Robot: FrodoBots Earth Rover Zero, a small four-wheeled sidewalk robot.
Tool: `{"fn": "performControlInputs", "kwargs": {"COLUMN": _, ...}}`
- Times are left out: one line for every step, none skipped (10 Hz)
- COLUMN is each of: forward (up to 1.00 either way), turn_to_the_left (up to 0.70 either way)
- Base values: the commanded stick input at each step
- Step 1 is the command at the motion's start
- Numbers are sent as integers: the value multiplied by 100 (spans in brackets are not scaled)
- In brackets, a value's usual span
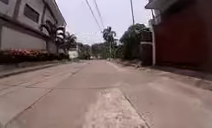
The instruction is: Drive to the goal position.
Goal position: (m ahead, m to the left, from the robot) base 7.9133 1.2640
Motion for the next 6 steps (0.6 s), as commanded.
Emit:
{"fn": "performControlInputs", "kwargs": {"forward": 100, "turn_to_the_left": 3}}
{"fn": "performControlInputs", "kwargs": {"forward": 100, "turn_to_the_left": 3}}
{"fn": "performControlInputs", "kwargs": {"forward": 100, "turn_to_the_left": 3}}
{"fn": "performControlInputs", "kwargs": {"forward": 100, "turn_to_the_left": 3}}
{"fn": "performControlInputs", "kwargs": {"forward": 100, "turn_to_the_left": 3}}
{"fn": "performControlInputs", "kwargs": {"forward": 100, "turn_to_the_left": 21}}
